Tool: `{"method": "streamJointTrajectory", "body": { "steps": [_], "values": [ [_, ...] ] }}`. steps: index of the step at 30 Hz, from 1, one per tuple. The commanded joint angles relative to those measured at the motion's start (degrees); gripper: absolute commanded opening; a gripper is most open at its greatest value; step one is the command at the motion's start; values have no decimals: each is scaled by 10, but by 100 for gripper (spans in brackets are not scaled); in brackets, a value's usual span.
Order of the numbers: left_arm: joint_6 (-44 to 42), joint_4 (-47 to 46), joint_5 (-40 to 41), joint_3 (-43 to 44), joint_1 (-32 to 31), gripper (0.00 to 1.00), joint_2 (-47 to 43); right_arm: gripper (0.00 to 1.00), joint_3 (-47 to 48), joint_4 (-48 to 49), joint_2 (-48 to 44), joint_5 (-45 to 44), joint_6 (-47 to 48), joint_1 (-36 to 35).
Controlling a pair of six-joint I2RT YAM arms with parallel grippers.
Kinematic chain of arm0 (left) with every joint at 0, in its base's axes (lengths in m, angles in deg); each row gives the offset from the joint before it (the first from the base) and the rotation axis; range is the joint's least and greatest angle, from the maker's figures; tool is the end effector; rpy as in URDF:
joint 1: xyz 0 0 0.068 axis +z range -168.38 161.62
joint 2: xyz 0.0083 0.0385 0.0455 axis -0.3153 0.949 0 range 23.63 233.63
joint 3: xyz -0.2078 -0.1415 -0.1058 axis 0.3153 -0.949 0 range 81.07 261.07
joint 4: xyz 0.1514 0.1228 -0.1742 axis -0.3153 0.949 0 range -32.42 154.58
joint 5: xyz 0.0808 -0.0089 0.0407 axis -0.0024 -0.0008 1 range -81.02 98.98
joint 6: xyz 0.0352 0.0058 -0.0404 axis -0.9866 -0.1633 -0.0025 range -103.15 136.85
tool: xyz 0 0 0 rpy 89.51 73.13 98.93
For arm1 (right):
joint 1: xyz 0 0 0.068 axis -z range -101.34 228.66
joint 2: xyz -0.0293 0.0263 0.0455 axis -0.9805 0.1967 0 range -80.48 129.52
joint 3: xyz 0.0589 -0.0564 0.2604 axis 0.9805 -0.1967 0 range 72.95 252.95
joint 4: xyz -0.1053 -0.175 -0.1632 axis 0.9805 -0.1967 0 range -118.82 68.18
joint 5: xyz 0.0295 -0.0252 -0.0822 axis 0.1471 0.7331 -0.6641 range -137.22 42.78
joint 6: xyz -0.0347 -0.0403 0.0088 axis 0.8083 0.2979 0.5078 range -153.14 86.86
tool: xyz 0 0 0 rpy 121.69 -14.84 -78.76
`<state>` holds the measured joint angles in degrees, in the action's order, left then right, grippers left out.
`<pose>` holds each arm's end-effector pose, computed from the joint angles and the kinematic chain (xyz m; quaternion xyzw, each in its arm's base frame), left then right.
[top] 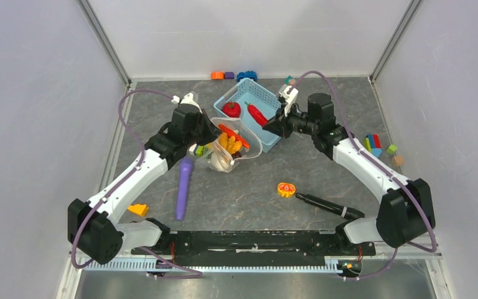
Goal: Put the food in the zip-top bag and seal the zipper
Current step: Place the fake vegetable in the zipper food storage bag.
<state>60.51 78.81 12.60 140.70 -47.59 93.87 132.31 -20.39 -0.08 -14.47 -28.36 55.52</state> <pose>0.2417 -0.1326 0.3180 -0.1251 0.8646 -0.2663 0.4072 0.2904 0.1450 0.3069 -0.3468 0.7217 0.3157 0.5091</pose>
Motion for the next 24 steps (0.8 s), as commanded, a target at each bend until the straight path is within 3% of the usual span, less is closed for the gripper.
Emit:
{"method": "streamJointTrajectory", "body": {
  "steps": [1, 8, 15, 20, 24],
  "values": [
    [-17, -37, -33, 16, 0, 2, 17, 0, -31, -24, -59, 145, -13, -1],
    [-60, -32, -76, 27, -15, 2, 38, 0, -24, -152, -78, 169, -26, -25],
    [-99, -28, -67, 31, -46, 2, 30, 0, 28, -290, -47, 45, -46, -86],
    [-135, -26, -60, 25, -69, 2, 17, 0, 62, -291, 0, -32, -129, -87],
    [-163, -15, -65, 29, -97, 2, 22, 0, 85, -263, 30, -44, -186, -96]
  ]
}}
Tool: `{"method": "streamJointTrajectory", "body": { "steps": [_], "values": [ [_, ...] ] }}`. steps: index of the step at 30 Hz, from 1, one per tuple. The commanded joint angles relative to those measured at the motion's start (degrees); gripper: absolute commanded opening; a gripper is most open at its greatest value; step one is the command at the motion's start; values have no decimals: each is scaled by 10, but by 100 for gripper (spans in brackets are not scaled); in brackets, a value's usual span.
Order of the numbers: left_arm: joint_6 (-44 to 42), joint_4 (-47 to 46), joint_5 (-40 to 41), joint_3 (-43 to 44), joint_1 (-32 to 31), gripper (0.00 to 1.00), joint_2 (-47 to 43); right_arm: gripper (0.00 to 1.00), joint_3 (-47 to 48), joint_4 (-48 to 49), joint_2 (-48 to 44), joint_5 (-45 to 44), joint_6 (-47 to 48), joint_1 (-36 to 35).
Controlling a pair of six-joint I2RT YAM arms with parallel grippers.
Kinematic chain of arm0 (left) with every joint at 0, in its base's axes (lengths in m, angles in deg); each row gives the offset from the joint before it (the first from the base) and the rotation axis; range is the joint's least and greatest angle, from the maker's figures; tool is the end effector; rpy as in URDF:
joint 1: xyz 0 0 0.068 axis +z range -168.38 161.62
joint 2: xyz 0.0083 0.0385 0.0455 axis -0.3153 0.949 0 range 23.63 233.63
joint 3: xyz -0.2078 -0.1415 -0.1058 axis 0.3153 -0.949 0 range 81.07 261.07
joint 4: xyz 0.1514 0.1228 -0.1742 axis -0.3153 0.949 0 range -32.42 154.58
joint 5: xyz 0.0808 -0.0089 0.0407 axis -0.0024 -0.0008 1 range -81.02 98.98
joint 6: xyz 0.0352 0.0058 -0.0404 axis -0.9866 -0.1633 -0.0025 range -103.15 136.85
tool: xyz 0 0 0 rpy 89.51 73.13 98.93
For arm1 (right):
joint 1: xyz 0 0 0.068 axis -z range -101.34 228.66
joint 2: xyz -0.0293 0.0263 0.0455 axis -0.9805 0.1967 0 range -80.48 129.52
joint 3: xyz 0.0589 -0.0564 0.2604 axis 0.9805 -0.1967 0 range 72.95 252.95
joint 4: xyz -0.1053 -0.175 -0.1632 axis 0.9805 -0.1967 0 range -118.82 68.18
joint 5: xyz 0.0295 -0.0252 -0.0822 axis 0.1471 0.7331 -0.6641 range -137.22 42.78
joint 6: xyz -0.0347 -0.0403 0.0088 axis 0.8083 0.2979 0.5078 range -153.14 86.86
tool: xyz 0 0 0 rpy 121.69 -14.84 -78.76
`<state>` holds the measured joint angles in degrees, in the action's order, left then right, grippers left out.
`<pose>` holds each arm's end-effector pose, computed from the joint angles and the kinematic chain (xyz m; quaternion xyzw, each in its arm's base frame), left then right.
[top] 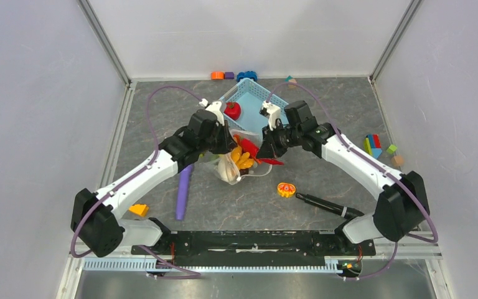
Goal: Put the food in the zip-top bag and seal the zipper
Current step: Place the fake vegetable in the zipper food storage bag.
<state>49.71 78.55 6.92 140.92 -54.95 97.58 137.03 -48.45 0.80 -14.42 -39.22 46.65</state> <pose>0.2313 -0.1732 0.3027 0.0370 0.8864 -0.2758 0.3700 0.2498 0.1789 0.2873 -0.3058 0.8352 0.3683 0.2708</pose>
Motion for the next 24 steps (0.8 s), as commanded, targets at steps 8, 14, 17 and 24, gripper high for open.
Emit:
{"method": "streamJointTrajectory", "body": {
  "steps": [8, 14, 17, 24],
  "values": [
    [-83, -12, -22, 46, -74, 2, 6, 0, 68, 74, 42, -103, -187, -31],
    [-77, -21, -52, 52, -81, 2, 8, 0, 26, 170, 31, -152, -287, -42],
    [-70, -30, -75, 54, -82, 2, 8, 0, -5, 232, 21, -178, -330, -47],
    [-70, -27, -93, 48, -84, 2, 4, 0, -66, 351, -9, -261, -398, -48]
  ]
}}
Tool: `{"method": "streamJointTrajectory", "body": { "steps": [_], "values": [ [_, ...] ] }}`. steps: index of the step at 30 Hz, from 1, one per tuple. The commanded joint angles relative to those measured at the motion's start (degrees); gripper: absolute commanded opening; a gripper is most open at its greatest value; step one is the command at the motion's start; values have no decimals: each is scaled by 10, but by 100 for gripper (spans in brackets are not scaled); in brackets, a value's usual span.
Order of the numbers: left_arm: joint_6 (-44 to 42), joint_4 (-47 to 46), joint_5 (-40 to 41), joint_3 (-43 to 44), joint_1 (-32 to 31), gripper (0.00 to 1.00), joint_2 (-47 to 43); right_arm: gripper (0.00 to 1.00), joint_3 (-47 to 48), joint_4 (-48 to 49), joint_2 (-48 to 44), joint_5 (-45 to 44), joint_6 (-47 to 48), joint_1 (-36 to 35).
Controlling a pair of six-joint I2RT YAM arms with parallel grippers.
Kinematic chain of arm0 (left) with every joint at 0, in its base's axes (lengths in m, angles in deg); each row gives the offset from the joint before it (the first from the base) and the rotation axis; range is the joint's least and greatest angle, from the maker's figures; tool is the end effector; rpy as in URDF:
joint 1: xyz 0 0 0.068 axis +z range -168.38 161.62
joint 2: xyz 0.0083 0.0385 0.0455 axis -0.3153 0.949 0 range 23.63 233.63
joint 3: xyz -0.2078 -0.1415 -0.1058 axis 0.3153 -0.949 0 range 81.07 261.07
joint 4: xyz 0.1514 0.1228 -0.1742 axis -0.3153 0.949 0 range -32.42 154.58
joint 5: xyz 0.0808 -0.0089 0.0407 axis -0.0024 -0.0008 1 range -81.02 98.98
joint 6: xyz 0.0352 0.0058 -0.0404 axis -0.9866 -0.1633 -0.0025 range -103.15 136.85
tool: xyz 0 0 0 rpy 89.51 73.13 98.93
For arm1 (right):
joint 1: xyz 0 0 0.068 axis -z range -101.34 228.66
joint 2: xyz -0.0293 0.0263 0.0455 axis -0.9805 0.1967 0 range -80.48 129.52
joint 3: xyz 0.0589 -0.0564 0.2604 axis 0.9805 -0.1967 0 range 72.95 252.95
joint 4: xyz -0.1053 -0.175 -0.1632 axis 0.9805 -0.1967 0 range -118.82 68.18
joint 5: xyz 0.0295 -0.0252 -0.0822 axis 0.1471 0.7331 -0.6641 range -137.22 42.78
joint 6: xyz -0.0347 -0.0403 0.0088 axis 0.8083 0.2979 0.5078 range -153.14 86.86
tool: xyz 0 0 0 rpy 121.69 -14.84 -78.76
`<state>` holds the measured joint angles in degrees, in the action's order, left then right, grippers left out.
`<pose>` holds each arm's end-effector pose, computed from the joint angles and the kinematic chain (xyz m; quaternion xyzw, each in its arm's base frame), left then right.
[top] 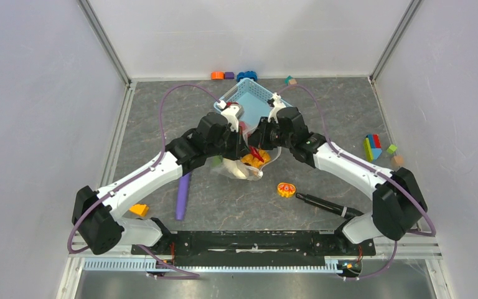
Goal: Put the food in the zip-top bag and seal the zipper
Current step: Place the fake vegetable in the zipper food storage bag.
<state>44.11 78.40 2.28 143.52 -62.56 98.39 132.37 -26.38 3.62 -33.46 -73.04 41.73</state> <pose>0.2082 -0.2081 0.3148 0.1567 0.8642 -0.3193 0.3559 0.2629 0.2081 0.2753 -0.0383 0.8578 0.3929 0.3292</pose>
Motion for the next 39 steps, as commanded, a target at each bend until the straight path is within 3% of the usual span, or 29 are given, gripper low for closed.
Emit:
{"method": "streamJointTrajectory", "body": {
  "steps": [1, 8, 14, 22, 25, 29, 39],
  "values": [
    [-14, -23, -47, 21, -8, 2, -4, 0, -25, 144, -40, -77, -67, 1],
    [-5, -17, -32, 11, -9, 2, -12, 1, -49, 199, -51, -79, -88, 1],
    [23, -21, 14, 11, -7, 2, -14, 18, -87, 221, -82, -110, -59, -6],
    [38, -42, 6, 24, -7, 2, -6, 21, -109, 174, -116, -253, -1, -32],
    [38, -39, 5, 26, -7, 2, -4, 28, -99, 152, -117, -290, 25, -43],
    [55, -33, 26, 28, -3, 2, -1, 38, -88, 147, -118, -277, 65, -55],
    [93, -24, 34, 37, 19, 2, 16, 54, -51, 74, -123, -147, 178, -57]
  ]
}}
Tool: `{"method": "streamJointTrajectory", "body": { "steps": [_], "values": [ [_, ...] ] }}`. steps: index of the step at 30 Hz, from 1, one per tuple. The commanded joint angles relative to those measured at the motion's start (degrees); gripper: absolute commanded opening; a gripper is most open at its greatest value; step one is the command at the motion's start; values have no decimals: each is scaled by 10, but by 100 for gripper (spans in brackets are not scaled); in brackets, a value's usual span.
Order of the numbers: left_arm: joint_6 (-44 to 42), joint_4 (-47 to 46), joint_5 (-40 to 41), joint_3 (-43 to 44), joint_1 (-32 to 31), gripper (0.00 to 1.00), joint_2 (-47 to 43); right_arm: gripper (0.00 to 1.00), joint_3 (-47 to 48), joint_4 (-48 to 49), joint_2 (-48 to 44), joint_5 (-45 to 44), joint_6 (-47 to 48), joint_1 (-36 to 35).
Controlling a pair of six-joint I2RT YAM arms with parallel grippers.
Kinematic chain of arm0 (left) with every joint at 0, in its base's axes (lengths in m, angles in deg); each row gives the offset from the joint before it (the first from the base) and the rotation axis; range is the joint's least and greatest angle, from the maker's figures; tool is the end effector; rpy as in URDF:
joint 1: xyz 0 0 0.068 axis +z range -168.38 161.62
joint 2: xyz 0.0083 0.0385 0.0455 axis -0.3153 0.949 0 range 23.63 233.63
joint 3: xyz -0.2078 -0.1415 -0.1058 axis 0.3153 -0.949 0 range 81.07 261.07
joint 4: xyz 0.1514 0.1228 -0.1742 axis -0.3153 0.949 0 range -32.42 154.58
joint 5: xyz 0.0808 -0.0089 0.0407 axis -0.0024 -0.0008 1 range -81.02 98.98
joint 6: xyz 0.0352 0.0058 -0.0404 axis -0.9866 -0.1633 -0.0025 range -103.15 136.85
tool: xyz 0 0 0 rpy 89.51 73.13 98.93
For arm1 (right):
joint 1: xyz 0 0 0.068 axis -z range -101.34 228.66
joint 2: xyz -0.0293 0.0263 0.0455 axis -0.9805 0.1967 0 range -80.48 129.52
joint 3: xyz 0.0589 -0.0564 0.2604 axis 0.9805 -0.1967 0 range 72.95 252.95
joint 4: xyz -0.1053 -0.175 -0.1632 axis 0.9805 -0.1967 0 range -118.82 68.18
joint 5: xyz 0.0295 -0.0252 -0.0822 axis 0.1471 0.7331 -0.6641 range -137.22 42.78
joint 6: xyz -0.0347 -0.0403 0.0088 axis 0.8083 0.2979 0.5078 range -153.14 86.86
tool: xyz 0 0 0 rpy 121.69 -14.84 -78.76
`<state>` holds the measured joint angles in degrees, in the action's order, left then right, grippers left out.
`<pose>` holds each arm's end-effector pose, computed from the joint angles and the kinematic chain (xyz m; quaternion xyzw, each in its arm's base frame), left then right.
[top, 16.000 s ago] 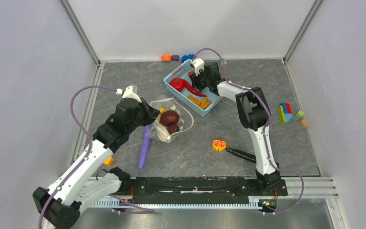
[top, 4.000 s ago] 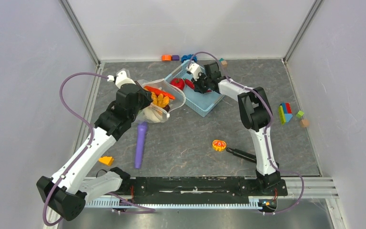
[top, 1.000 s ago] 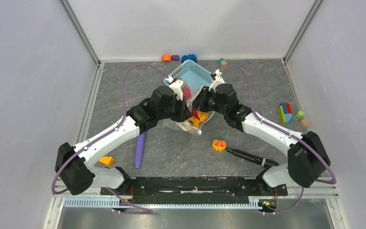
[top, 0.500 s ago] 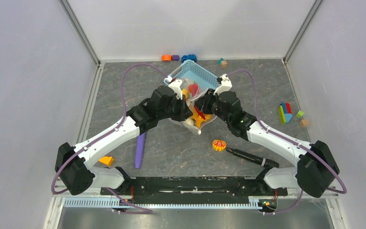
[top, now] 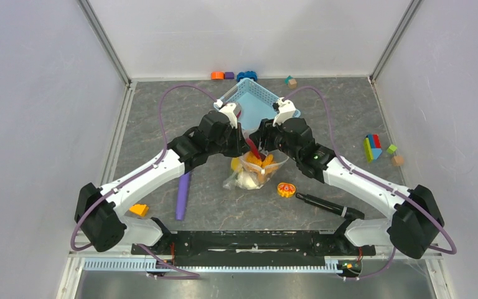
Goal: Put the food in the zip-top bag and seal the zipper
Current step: Place the fake vegetable in the zipper food storage bag, then pick up the fake vegetable from the bin.
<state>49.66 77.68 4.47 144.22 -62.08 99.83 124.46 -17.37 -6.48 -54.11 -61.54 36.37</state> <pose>0.2156 -0.2099 0.3131 0.1020 0.8730 -0.3217 0.3521 0.2252 0.1990 0.2951 -0.0625 0.8061 0.2996 0.5065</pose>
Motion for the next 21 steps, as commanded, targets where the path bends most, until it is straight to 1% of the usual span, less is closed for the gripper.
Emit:
{"method": "streamJointTrajectory", "body": {
  "steps": [1, 2, 5, 9, 13, 17, 21],
  "values": [
    [42, -16, 13, 29, 20, 2, 2, 54, 31, -13, -28, 75, 78, -3],
    [48, -14, 15, 29, 23, 2, 1, 56, 35, -8, -34, 94, 95, -3],
    [56, -8, 21, 27, 36, 2, -3, 71, 50, -5, -47, 129, 153, -3],
    [59, 3, 37, 18, 50, 2, -21, 98, 61, 7, -64, 173, 207, -4],
    [60, 14, 64, 7, 63, 2, -40, 98, 71, 26, -71, 217, 234, -3],
    [58, 32, 76, 3, 79, 2, -53, 98, 104, -3, -59, 164, 213, 3],
    [54, 54, 108, -2, 84, 2, -70, 98, 156, -38, -20, 154, 186, 39]
  ]
}}
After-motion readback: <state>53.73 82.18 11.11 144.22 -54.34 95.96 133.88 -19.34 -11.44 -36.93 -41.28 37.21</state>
